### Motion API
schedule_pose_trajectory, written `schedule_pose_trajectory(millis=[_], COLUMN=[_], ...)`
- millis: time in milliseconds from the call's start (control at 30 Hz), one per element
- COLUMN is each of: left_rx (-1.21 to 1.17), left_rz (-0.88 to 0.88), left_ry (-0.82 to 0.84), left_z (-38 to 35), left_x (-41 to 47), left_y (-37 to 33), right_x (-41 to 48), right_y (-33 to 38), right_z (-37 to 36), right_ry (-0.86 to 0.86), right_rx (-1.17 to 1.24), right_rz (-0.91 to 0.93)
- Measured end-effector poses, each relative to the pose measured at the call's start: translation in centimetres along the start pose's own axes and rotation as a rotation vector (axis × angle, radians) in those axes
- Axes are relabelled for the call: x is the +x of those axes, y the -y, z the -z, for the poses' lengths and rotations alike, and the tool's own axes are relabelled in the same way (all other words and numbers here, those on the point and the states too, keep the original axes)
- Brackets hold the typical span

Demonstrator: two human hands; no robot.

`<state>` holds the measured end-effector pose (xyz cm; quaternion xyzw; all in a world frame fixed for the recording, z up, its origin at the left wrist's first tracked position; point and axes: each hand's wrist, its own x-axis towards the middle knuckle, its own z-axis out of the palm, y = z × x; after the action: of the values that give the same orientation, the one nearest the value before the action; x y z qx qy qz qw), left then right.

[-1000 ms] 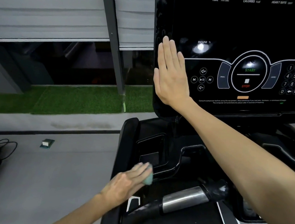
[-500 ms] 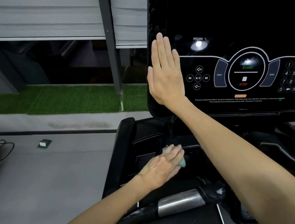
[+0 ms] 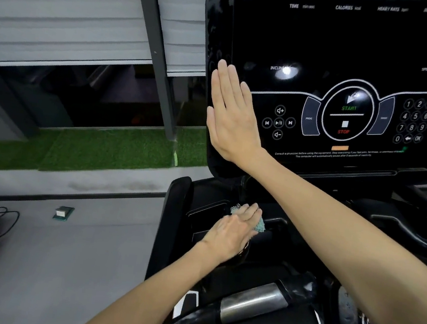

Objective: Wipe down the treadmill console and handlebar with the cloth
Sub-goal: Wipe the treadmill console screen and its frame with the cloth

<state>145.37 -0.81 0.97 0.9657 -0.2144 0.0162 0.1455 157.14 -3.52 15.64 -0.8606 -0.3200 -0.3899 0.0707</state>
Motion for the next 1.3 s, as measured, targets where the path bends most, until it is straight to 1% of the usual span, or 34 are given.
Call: schedule_pose_trajectory(millis=[67, 200, 267, 367, 433, 467, 533, 600, 667, 733, 800, 867, 900, 967, 1033, 1100, 1133, 1233, 1267, 1300], left_rx=[-0.052, -0.103, -0.132, -0.201, -0.276, -0.329, -0.462, -0.621, -0.776, -0.973, -1.147, -1.217, -1.210, -1.166, -1.047, -0.836, -0.740, -0.510, -0.455, -0.417], left_rz=[0.022, 0.051, 0.073, 0.099, 0.115, 0.137, 0.199, 0.254, 0.277, 0.280, 0.295, 0.295, 0.284, 0.286, 0.300, 0.315, 0.294, 0.164, 0.131, 0.117], left_ry=[0.002, -0.021, -0.032, -0.048, -0.092, -0.128, -0.210, -0.240, -0.235, -0.236, -0.256, -0.312, -0.348, -0.412, -0.467, -0.503, -0.497, -0.453, -0.483, -0.549], left_z=[-0.1, -0.7, -0.4, 0.0, 0.6, 1.0, 2.5, 4.1, 5.2, 6.5, 8.1, 9.4, 9.9, 10.2, 10.0, 9.5, 9.2, 9.3, 9.6, 9.9], left_x=[0.0, -0.3, -0.3, -0.3, -0.3, -0.2, 0.1, 0.5, 0.7, 1.1, 1.7, 2.2, 2.6, 3.4, 4.4, 5.3, 5.7, 6.3, 6.6, 6.9], left_y=[0.0, 0.0, -0.2, -0.4, -0.5, -0.6, -1.3, -2.6, -4.1, -5.6, -7.0, -8.4, -9.0, -9.9, -10.7, -11.2, -11.3, -11.7, -11.7, -11.5], right_x=[-0.1, 0.2, 0.4, 0.5, 0.0, -0.5, -2.0, -3.9, -6.4, -8.8, -10.7, -12.2, -12.8, -13.5, -14.2, -15.0, -15.3, -16.1, -16.2, -16.3], right_y=[-0.7, -3.0, -4.0, -5.4, -6.4, -6.9, -7.7, -8.2, -8.4, -8.8, -9.3, -9.6, -9.6, -9.8, -10.7, -12.3, -13.2, -16.0, -16.8, -17.6], right_z=[0.4, 1.8, 2.6, 4.0, 5.3, 6.0, 8.3, 10.6, 12.4, 13.5, 14.1, 14.7, 14.9, 15.2, 15.0, 14.5, 14.3, 14.0, 13.9, 13.8], right_ry=[0.032, 0.106, 0.134, 0.151, 0.157, 0.129, 0.129, 0.229, 0.389, 0.456, 0.521, 0.617, 0.654, 0.689, 0.660, 0.622, 0.625, 0.673, 0.686, 0.696], right_rx=[0.015, -0.043, -0.039, 0.015, 0.072, 0.119, 0.281, 0.434, 0.651, 0.874, 0.963, 1.137, 1.257, 1.454, 1.575, 1.636, 1.650, 1.675, 1.673, 1.667], right_rz=[0.048, 0.166, 0.194, 0.202, 0.232, 0.228, 0.091, -0.128, -0.389, -0.627, -0.773, -0.925, -0.973, -0.991, -1.006, -1.046, -1.047, -1.004, -0.997, -0.993])
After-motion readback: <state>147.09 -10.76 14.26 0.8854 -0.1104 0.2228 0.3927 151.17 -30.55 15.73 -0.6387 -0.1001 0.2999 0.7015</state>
